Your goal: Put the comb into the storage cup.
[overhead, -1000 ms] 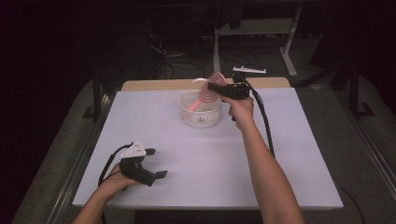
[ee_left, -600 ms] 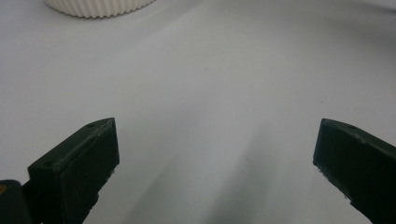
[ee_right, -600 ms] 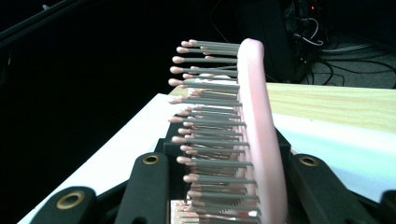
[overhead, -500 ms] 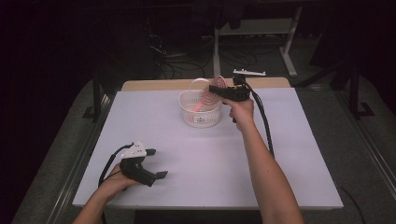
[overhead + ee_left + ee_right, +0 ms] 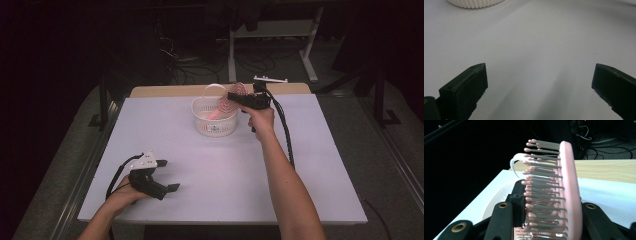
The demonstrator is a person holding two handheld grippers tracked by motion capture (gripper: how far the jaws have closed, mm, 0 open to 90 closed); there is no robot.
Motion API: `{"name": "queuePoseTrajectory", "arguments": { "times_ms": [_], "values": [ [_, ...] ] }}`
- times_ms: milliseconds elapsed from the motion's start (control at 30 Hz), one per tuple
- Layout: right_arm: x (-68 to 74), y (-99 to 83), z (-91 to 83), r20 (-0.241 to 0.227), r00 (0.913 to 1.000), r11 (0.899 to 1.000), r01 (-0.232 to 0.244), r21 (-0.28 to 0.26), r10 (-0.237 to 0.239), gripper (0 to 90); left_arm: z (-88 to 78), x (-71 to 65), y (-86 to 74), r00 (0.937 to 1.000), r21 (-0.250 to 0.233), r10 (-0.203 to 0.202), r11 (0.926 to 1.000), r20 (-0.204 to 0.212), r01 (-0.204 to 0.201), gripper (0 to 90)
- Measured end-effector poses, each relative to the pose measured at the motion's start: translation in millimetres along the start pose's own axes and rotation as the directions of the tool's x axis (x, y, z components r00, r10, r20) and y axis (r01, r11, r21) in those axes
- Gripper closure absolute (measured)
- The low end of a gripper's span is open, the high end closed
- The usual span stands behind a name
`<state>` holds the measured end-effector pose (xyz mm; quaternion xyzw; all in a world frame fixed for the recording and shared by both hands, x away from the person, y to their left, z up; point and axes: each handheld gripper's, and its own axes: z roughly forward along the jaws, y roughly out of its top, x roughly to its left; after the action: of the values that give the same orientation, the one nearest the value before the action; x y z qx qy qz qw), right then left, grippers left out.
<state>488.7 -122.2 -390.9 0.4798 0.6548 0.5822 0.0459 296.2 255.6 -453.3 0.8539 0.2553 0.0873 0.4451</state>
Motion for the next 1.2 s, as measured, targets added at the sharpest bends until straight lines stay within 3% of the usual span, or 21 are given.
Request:
{"name": "queuePoseTrajectory", "arguments": {
  "times_ms": [200, 233, 600, 1200],
  "values": [
    [-0.7, -0.2, -0.6, 0.006, 0.9999, 1.000, 0.012, -0.001, -0.012, 55.8, 0.6, -0.2, -0.1, 1.0000, 0.003, 0.001, 1.0000, 0.000, -0.001, 0.5],
    [-1.1, 0.3, -1.5, 0.018, 0.9998, 1.000, 0.010, -0.008, -0.010, 49.1, 0.6, -0.5, -0.1, 1.0000, 0.001, 0.000, 1.0000, 0.001, 0.000, 0.5],
    [-2.8, 2.7, -11.1, 0.085, 0.9934, 0.997, 0.076, 0.015, -0.077, 30.0, 1.2, 0.4, -0.2, 1.0000, 0.007, -0.002, 1.0000, -0.001, 0.002, 0.5],
    [-0.2, 1.1, -36.0, 0.091, 0.9836, 0.987, 0.151, 0.052, -0.155, 22.8, 2.4, 0.4, -0.4, 1.0000, 0.010, -0.007, 0.9999, -0.007, 0.007, 0.5]
  ]
}}
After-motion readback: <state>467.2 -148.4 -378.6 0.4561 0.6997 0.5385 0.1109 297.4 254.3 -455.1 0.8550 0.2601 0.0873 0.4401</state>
